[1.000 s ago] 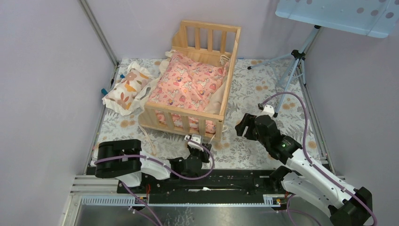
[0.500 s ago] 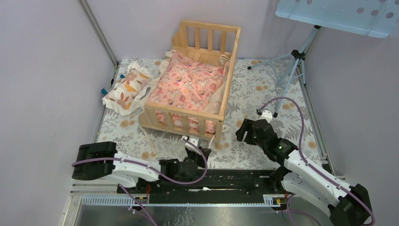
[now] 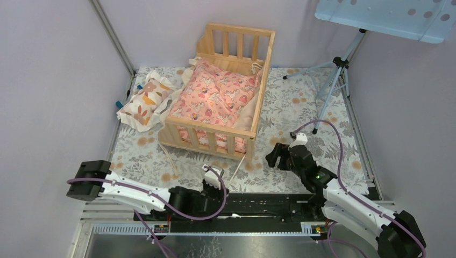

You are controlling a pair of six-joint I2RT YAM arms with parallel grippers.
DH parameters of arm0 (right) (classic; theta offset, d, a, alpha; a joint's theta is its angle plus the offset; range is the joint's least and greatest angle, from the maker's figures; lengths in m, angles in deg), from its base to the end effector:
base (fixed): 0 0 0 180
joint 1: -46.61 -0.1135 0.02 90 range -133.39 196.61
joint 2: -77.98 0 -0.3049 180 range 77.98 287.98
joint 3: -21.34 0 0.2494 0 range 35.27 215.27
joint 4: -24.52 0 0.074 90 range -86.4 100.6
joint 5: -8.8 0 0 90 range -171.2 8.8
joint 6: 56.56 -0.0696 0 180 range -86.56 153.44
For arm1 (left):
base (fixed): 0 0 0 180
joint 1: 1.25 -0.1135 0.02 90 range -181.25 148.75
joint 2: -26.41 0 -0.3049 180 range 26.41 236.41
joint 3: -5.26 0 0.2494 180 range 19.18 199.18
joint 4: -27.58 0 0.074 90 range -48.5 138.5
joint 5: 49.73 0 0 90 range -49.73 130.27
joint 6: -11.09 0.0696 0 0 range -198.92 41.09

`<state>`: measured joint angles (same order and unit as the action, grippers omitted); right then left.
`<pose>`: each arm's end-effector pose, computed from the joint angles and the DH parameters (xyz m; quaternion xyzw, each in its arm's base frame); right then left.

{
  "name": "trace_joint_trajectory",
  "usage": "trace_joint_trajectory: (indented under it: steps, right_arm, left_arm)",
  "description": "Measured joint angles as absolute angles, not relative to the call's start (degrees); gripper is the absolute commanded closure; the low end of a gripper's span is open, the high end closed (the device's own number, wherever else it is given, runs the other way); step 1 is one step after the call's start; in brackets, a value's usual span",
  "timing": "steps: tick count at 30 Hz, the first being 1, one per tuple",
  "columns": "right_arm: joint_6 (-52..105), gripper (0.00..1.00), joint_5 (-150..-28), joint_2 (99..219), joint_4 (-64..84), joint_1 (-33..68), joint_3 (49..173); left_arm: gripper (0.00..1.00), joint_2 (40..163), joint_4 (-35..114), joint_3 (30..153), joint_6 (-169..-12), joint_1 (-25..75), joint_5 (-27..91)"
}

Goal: Set up the pet bed
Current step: Cross the ropes on the bed frame.

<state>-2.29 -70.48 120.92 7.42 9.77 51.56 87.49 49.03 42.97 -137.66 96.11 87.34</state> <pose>0.1387 0.0877 0.1955 0.0385 0.8619 0.2303 0.4502 0.0265 -0.1926 0.1959 0.1351 0.8496 -0.2682 0.4336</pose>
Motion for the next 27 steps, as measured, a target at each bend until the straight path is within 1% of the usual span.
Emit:
trace_joint_trajectory:
  steps: [9, 16, 22, 27]
  right_arm:
    - [6.02, 0.17, -80.21, 118.66, 26.89, 9.75, 42.58]
    - [11.53, 0.16, -84.30, 119.17, 35.90, 9.77, 38.60]
    - [14.87, 0.18, -88.36, 126.77, 43.15, 9.75, 38.53]
    - [16.84, 0.22, -89.67, 135.28, 52.11, 9.75, 38.03]
  left_arm:
    - [1.00, 81.15, 65.21, 43.69, -146.75, 98.45, 86.86]
    - [1.00, 76.30, 72.57, 47.54, -146.84, 99.57, 85.66]
    - [1.00, 71.86, 75.98, 48.67, -146.29, 99.78, 84.37]
    - [1.00, 67.62, 78.54, 48.74, -146.29, 99.83, 84.52]
